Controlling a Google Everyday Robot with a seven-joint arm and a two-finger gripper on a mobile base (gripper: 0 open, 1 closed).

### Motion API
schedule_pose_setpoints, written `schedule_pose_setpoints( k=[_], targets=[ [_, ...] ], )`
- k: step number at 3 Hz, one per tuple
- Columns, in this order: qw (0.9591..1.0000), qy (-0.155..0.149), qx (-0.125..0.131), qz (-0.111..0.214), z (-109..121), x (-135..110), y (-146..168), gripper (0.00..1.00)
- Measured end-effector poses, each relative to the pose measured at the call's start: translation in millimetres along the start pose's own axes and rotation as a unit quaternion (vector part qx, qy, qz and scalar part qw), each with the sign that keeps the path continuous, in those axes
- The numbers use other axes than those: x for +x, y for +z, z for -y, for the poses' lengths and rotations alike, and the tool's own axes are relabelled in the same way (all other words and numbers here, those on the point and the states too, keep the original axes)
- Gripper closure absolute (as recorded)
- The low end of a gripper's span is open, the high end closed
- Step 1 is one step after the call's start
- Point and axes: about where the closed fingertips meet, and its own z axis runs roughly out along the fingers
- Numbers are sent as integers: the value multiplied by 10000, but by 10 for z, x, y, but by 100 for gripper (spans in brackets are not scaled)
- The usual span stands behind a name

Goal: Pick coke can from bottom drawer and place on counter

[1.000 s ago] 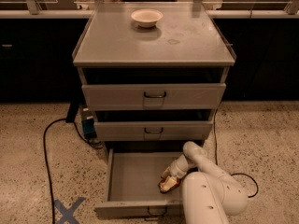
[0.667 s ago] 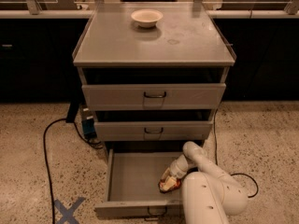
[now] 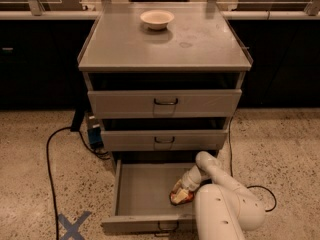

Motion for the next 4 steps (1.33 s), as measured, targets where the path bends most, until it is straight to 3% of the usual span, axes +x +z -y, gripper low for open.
schedule_pose_setpoints(
  k=[1, 2, 4],
  targets=[
    [10000, 0, 0, 0, 0, 0, 0, 16],
    [10000, 0, -1, 0, 0, 0, 1, 0],
    [10000, 18, 13, -47, 6, 30, 8, 0]
  ],
)
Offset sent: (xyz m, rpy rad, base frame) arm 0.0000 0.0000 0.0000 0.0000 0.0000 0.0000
